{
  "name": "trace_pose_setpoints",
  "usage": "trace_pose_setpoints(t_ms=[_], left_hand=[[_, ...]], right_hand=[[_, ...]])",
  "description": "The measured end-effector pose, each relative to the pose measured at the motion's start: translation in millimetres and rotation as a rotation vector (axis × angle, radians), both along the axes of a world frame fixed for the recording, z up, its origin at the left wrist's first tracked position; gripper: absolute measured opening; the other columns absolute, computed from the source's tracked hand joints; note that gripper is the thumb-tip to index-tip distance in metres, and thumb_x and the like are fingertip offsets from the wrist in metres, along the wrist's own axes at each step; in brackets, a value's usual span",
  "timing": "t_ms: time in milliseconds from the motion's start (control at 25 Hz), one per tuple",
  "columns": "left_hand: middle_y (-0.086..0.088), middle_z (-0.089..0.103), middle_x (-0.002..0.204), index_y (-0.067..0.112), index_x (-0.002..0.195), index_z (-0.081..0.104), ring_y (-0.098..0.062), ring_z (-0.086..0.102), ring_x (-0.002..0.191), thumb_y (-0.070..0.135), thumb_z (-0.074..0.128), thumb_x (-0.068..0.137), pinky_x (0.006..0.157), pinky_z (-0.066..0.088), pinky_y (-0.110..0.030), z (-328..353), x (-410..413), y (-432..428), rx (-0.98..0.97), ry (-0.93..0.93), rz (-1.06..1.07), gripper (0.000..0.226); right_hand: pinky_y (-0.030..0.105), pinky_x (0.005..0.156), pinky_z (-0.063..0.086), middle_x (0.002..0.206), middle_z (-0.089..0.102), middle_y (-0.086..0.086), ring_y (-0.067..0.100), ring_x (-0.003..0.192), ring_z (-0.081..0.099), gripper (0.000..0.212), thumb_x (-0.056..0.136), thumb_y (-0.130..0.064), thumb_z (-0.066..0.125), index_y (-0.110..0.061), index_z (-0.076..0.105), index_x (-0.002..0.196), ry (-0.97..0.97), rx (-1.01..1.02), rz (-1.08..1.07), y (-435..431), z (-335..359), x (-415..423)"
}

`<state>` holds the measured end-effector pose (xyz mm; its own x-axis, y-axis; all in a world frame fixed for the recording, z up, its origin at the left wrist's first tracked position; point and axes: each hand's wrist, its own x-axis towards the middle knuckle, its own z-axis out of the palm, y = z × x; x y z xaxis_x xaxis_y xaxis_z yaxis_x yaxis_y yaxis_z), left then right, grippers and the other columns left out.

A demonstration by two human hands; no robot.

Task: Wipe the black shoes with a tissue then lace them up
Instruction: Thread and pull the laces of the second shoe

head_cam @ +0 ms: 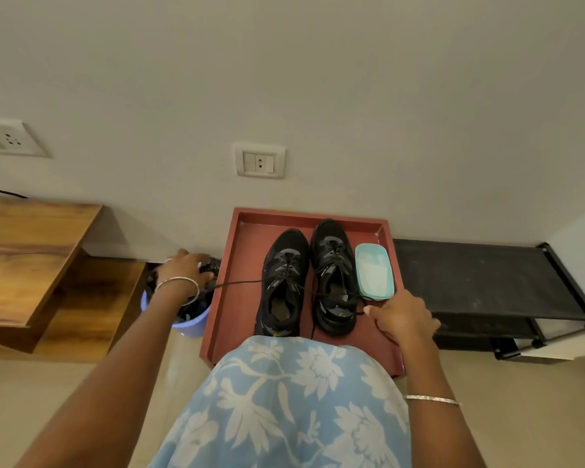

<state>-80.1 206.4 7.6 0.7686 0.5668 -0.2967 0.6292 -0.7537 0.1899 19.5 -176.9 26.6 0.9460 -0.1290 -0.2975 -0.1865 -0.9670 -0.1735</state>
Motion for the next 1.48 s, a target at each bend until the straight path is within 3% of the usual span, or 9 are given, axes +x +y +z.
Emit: trace_pose_setpoints(t_ms=[120, 200, 320, 520, 800, 1000, 1160, 1240, 1480], left_hand=[[-0.012, 0.066, 0.127, 0.021, 0.128, 0.068, -0.033, 0.061, 0.116, 0.021, 0.061, 0.097, 0.097, 0.046, -0.037, -6, 24, -57, -0.267, -0.252, -0.137, 0.032], [-0.010, 0.068, 0.122, 0.019, 0.122, 0.070, -0.031, 0.062, 0.114, 0.019, 0.062, 0.096, 0.094, 0.046, -0.036, -14, 35, -90, -0.312, -0.305, -0.191, 0.027], [-0.007, 0.072, 0.107, 0.017, 0.103, 0.074, -0.029, 0.065, 0.103, 0.019, 0.066, 0.093, 0.085, 0.051, -0.037, -33, 39, -107, -0.316, -0.388, -0.095, 0.014], [0.000, 0.073, 0.083, 0.023, 0.087, 0.067, -0.026, 0.067, 0.079, 0.025, 0.066, 0.092, 0.068, 0.053, -0.037, -52, 32, -119, -0.348, -0.502, 0.081, 0.006], [-0.003, 0.068, 0.072, 0.018, 0.083, 0.057, -0.031, 0.064, 0.075, 0.014, 0.060, 0.094, 0.101, 0.043, -0.053, -60, 35, -130, -0.186, -0.496, 0.193, 0.012], [-0.011, 0.068, 0.071, 0.016, 0.081, 0.061, -0.037, 0.064, 0.070, 0.016, 0.061, 0.093, 0.066, 0.054, -0.043, -68, 34, -131, -0.238, -0.546, 0.303, 0.012], [-0.009, 0.069, 0.070, 0.016, 0.085, 0.064, -0.034, 0.063, 0.071, 0.019, 0.061, 0.095, 0.103, 0.044, -0.046, -71, 33, -128, -0.158, -0.503, 0.239, 0.010], [-0.006, 0.071, 0.073, 0.019, 0.087, 0.065, -0.032, 0.064, 0.076, 0.025, 0.060, 0.096, 0.110, 0.035, -0.043, -69, 31, -127, -0.084, -0.448, 0.191, 0.012], [-0.013, 0.072, 0.083, 0.017, 0.088, 0.069, -0.037, 0.066, 0.082, 0.035, 0.061, 0.096, 0.076, 0.052, -0.040, -63, 28, -125, -0.187, -0.303, 0.152, 0.021]], right_hand=[[0.037, 0.084, 0.051, 0.099, 0.068, 0.000, 0.020, 0.096, 0.061, 0.022, 0.090, -0.041, 0.069, -0.021, 0.072, 0.099, -0.269, 0.067, 0.256, 54, -8, -13], [0.041, 0.086, 0.053, 0.104, 0.069, 0.002, 0.023, 0.101, 0.063, 0.016, 0.092, -0.030, 0.067, -0.021, 0.074, 0.104, -0.231, 0.362, 0.391, 89, -20, -21], [0.039, 0.095, 0.051, 0.118, 0.068, 0.004, 0.022, 0.112, 0.062, 0.027, 0.096, -0.023, 0.064, -0.016, 0.068, 0.122, -0.115, 0.536, 0.430, 121, -40, -27], [0.025, 0.063, 0.045, 0.085, 0.073, 0.001, 0.019, 0.081, 0.068, 0.013, 0.094, -0.025, 0.068, -0.013, 0.072, 0.089, -0.214, 0.587, 0.290, 126, -61, -17], [0.031, 0.061, 0.039, 0.086, 0.070, 0.009, 0.031, 0.081, 0.066, 0.011, 0.097, -0.019, 0.061, -0.011, 0.063, 0.090, -0.349, 0.403, 0.262, 131, -77, -16], [0.039, 0.066, 0.048, 0.079, 0.069, 0.010, 0.032, 0.069, 0.063, 0.006, 0.089, -0.012, 0.067, -0.010, 0.063, 0.085, -0.416, 0.308, 0.275, 141, -81, -23], [0.040, 0.070, 0.049, 0.073, 0.068, 0.008, 0.030, 0.065, 0.062, 0.008, 0.087, -0.014, 0.068, -0.010, 0.063, 0.082, -0.436, 0.258, 0.315, 138, -86, -24], [0.040, 0.071, 0.047, 0.072, 0.068, 0.006, 0.028, 0.066, 0.063, 0.008, 0.088, -0.017, 0.068, -0.012, 0.064, 0.083, -0.433, 0.231, 0.363, 136, -85, -21], [0.041, 0.072, 0.041, 0.069, 0.067, 0.006, 0.029, 0.068, 0.063, 0.015, 0.092, -0.025, 0.064, -0.014, 0.063, 0.082, -0.444, 0.162, 0.460, 129, -80, -30]])
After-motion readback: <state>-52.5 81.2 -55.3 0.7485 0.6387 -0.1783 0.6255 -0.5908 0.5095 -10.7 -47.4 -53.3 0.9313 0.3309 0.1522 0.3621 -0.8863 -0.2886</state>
